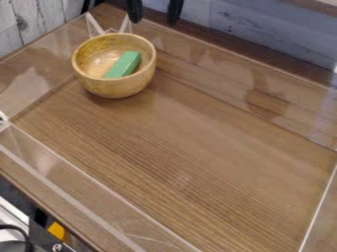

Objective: Remove the green block from inside the brown bowl and put it on the table

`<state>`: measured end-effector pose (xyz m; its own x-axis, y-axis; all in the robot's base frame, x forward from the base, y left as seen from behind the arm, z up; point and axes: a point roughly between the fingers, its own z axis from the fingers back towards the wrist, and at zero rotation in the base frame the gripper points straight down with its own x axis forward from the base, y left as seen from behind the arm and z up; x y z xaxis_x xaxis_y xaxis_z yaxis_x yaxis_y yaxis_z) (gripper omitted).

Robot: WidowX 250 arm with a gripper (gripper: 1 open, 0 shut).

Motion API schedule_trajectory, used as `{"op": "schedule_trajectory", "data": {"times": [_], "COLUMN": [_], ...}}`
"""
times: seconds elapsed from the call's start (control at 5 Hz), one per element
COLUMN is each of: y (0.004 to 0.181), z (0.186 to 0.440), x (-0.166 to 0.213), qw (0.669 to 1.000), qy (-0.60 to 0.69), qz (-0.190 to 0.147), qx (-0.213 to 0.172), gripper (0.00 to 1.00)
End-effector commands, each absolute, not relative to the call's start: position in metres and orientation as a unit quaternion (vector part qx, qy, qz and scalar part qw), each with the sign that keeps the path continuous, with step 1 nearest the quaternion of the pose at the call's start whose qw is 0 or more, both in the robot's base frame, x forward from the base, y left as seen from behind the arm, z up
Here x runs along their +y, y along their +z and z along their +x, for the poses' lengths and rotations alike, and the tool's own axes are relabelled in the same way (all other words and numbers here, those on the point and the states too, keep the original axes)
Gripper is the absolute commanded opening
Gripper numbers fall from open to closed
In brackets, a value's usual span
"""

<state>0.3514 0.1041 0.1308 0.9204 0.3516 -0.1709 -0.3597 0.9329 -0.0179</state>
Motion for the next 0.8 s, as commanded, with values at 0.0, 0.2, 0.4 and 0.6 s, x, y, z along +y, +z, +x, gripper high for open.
{"op": "schedule_trajectory", "data": {"times": [0.0, 0.2, 0.4, 0.6], "y": [0.142, 0.132, 0.126, 0.116], "z": [0.358, 0.357, 0.356, 0.356], "x": [0.124, 0.137, 0.149, 0.162], "qw": [0.981, 0.979, 0.978, 0.971], "qy": [0.189, 0.198, 0.204, 0.232], "qz": [-0.008, -0.002, 0.005, 0.004], "qx": [0.046, 0.049, 0.051, 0.060], "gripper": [0.00, 1.00, 1.00, 1.00]}}
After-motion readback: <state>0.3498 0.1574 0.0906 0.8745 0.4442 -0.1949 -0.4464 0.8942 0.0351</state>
